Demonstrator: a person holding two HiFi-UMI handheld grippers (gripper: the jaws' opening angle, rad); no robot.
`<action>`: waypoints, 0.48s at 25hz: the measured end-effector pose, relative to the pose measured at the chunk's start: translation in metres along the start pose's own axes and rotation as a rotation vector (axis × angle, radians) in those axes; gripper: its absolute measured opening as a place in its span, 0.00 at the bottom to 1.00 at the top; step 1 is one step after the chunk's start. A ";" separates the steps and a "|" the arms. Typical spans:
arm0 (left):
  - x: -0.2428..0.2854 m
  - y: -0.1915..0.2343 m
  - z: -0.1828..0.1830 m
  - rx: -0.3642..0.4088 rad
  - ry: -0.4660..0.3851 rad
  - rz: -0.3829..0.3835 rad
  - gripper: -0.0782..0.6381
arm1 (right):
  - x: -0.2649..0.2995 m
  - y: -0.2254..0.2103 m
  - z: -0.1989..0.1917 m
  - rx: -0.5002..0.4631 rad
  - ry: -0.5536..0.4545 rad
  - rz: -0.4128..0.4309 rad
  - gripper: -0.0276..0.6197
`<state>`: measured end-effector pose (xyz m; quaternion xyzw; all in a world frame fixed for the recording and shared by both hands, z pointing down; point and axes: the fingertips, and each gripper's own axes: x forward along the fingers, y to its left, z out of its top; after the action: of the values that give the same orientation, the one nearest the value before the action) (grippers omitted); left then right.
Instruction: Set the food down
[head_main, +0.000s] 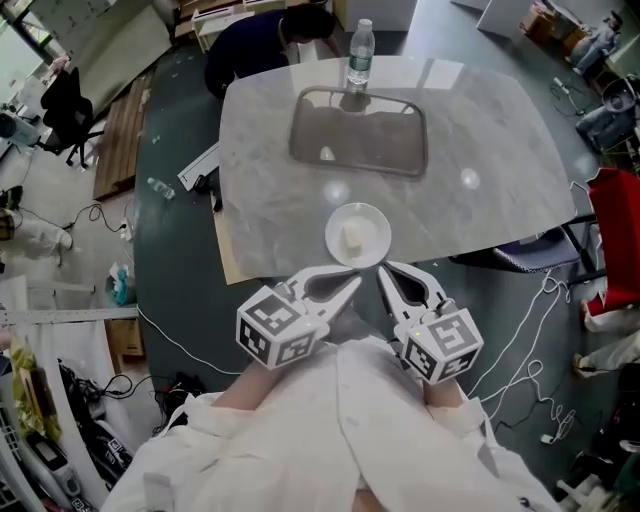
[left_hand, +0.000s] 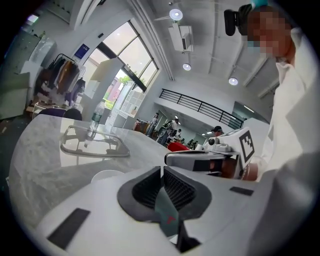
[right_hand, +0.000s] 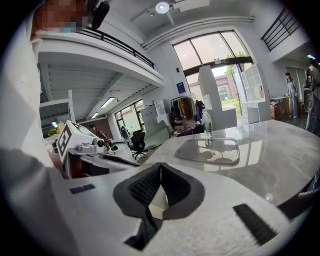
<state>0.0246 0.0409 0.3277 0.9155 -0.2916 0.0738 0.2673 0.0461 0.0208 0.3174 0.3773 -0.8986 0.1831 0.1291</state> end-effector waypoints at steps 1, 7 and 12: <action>0.006 0.005 0.004 -0.001 -0.001 0.006 0.15 | 0.004 -0.008 0.002 -0.001 0.004 0.006 0.05; 0.038 0.031 0.027 -0.031 -0.026 0.050 0.15 | 0.025 -0.043 0.010 -0.012 0.039 0.065 0.05; 0.048 0.051 0.038 -0.055 -0.040 0.096 0.15 | 0.043 -0.056 0.017 -0.017 0.052 0.118 0.05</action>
<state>0.0338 -0.0382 0.3325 0.8940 -0.3424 0.0602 0.2827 0.0558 -0.0493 0.3309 0.3177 -0.9172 0.1923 0.1444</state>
